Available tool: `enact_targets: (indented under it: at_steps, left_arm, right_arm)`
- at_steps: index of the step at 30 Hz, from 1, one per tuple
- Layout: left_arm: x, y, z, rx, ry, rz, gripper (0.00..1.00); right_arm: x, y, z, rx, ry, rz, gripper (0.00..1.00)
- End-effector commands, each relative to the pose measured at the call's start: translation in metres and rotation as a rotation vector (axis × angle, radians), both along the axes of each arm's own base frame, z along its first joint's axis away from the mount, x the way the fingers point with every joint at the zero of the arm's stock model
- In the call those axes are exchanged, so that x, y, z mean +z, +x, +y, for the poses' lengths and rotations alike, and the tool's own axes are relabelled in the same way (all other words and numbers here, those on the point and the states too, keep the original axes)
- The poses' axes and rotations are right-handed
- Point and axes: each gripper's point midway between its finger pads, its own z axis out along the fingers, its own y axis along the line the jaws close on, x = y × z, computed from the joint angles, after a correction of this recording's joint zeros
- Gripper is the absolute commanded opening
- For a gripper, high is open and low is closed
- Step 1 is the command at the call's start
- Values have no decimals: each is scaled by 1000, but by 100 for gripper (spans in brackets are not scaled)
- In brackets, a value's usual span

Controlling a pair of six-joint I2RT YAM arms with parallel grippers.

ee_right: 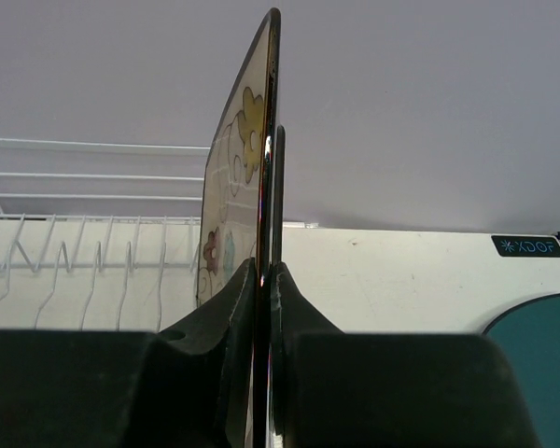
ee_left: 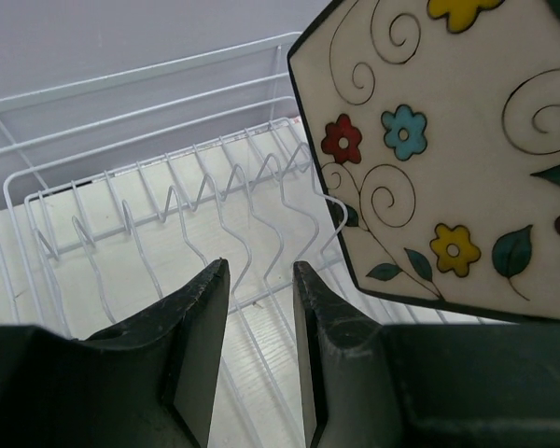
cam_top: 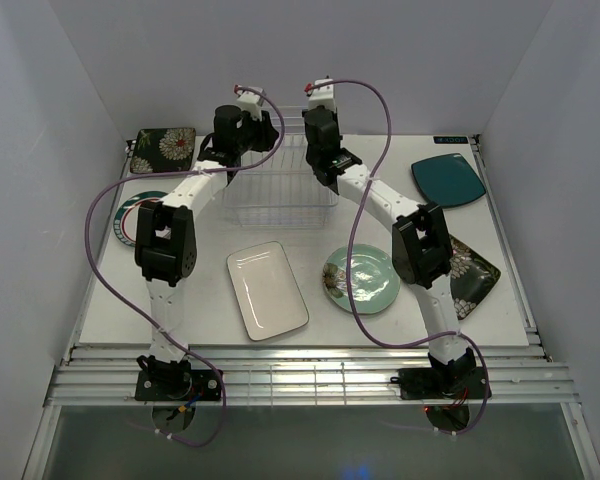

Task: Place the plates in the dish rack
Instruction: Insert the plate into the dish rack.

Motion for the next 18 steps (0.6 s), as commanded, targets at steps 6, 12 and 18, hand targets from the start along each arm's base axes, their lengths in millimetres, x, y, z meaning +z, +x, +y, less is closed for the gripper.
enact_targets:
  at_steps: [6, 12, 18]
  left_arm:
    - [55, -15, 5, 0, -29, -85, 44]
    - [54, -17, -6, -17, -45, -83, 45]
    - [31, -11, -22, -32, -40, -34, 45]
  right_arm:
    - [111, -14, -1, -17, 198, -257, 8]
    - [100, -25, -12, -59, 244, -280, 8]
    - [87, -43, -27, -79, 302, -333, 8]
